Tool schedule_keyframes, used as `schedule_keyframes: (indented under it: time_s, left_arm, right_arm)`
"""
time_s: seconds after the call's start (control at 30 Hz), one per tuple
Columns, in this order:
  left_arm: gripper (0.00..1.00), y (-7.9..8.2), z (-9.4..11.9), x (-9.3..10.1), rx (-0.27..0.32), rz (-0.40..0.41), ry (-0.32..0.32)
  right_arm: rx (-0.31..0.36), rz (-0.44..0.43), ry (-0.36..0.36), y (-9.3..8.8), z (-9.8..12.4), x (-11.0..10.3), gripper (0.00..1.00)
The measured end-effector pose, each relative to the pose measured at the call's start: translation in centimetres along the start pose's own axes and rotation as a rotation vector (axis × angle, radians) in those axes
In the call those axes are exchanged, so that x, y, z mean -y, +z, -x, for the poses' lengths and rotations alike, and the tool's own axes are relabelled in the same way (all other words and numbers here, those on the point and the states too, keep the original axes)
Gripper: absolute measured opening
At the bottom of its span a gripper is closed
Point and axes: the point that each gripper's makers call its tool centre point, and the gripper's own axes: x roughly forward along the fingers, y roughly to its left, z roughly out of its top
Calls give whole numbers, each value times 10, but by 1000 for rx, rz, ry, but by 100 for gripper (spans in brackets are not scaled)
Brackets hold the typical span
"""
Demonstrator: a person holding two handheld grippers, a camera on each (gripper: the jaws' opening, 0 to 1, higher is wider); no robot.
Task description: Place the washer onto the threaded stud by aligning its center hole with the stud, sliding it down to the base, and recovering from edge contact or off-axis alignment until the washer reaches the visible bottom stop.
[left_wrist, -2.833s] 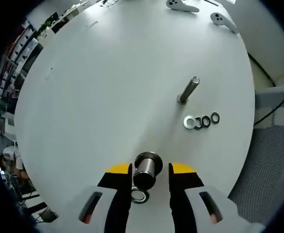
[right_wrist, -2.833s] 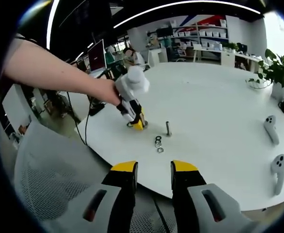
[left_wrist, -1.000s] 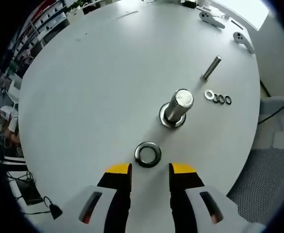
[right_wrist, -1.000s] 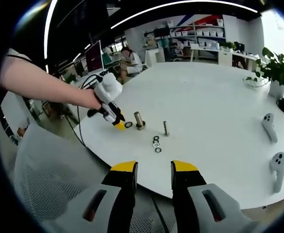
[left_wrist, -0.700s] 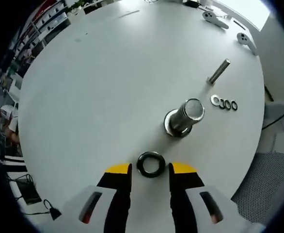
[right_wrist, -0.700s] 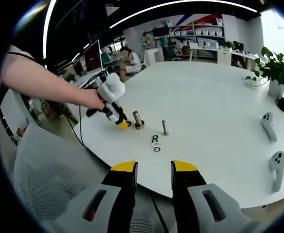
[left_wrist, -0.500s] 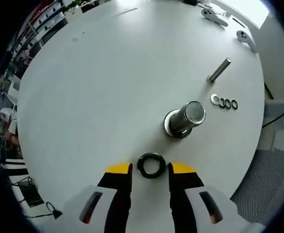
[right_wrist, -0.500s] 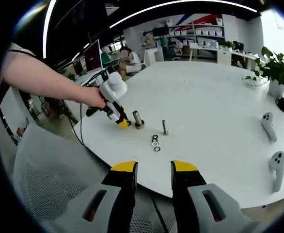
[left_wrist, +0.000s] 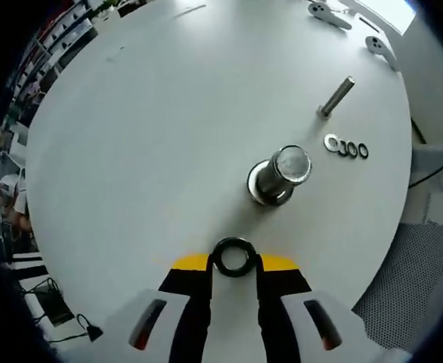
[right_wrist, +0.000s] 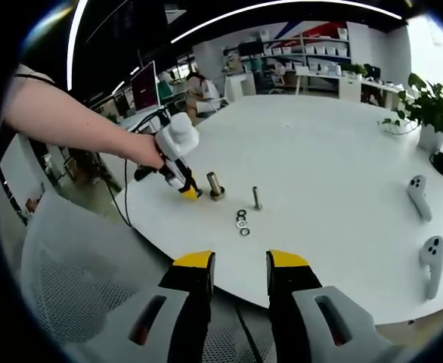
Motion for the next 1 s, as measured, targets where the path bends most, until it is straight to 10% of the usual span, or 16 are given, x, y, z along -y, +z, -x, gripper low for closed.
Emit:
schedule_keyframes:
  time_s: [1.0]
  left_arm:
    - [25,-8,1,6,-18,29,-6]
  right_arm:
    - [9,-5,2,2,0,0,29]
